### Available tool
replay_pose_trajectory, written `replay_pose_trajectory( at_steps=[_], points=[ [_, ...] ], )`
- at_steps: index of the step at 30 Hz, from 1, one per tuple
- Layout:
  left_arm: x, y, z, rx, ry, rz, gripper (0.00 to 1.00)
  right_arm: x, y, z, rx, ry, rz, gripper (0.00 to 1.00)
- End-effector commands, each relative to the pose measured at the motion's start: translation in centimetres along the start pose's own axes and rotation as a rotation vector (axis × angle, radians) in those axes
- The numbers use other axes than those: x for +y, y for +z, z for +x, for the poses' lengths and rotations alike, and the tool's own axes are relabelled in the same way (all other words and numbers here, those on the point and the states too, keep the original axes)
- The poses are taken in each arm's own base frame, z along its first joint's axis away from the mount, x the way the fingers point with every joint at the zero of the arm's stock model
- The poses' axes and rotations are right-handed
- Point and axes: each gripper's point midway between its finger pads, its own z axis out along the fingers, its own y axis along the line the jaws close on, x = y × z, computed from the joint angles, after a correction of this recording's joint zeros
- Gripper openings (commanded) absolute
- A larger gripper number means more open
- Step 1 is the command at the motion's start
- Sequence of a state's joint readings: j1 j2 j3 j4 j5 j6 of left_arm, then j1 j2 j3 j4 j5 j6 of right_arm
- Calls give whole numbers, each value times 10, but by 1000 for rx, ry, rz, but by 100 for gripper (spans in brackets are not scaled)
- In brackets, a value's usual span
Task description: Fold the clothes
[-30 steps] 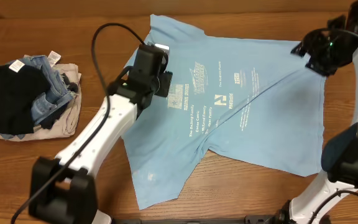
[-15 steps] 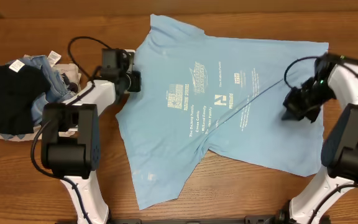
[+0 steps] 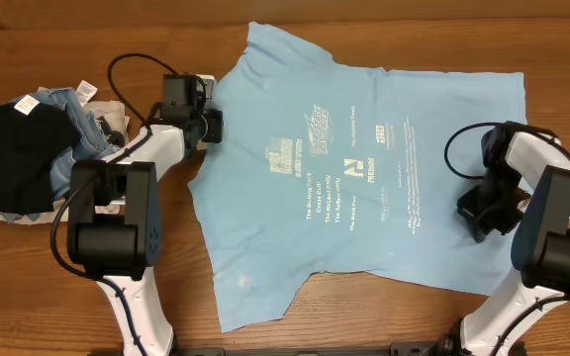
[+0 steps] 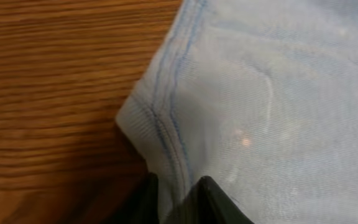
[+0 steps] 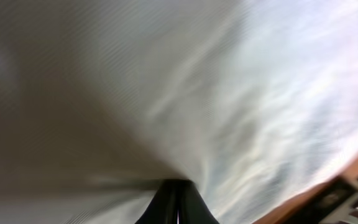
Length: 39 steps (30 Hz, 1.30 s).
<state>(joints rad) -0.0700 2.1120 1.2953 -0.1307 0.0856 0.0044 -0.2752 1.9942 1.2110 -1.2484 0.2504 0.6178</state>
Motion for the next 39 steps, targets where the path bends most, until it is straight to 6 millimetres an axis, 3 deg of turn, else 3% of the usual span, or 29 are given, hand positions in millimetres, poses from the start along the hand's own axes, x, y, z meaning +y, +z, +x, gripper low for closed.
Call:
replay_pose_trajectory(
  at_steps=[1,4,6,11,13,15,17,19,24,26,29,32,36,39],
  points=[
    [31,17,38,102,-23,-83,26,-21,0,-18,-101,63,114,4],
    [31,7,22,85,-20,-80,36,9,-28,-22,-137,-62,-70,4],
    [29,-10,2,77,-19,-80,45,29,-61,-23,-194,-129,-231,6],
    [34,-85,-44,86,-51,-111,47,47,-161,-17,-357,-219,-587,17],
    [14,-111,-56,71,-31,-4,47,46,-188,-11,-402,-239,-669,22],
    [-3,-119,-60,58,32,61,52,52,-204,-4,-427,-306,-739,26],
    [-17,-111,-51,88,98,97,48,59,-211,3,-418,-353,-797,28],
    [-25,-90,-37,137,144,112,35,60,-212,5,-412,-360,-806,28],
    [-52,-20,6,236,162,256,4,59,-211,5,-416,-376,-800,29],
    [-64,2,23,260,141,340,4,59,-211,5,-420,-379,-796,29],
    [-60,14,35,293,121,323,4,59,-211,5,-419,-380,-796,29],
    [-36,22,41,320,98,194,4,59,-211,5,-420,-379,-796,30],
    [23,20,48,358,-12,-78,4,59,-211,5,-420,-379,-796,30],
    [50,16,53,375,-63,-128,4,59,-211,5,-419,-379,-797,30]
  ],
)
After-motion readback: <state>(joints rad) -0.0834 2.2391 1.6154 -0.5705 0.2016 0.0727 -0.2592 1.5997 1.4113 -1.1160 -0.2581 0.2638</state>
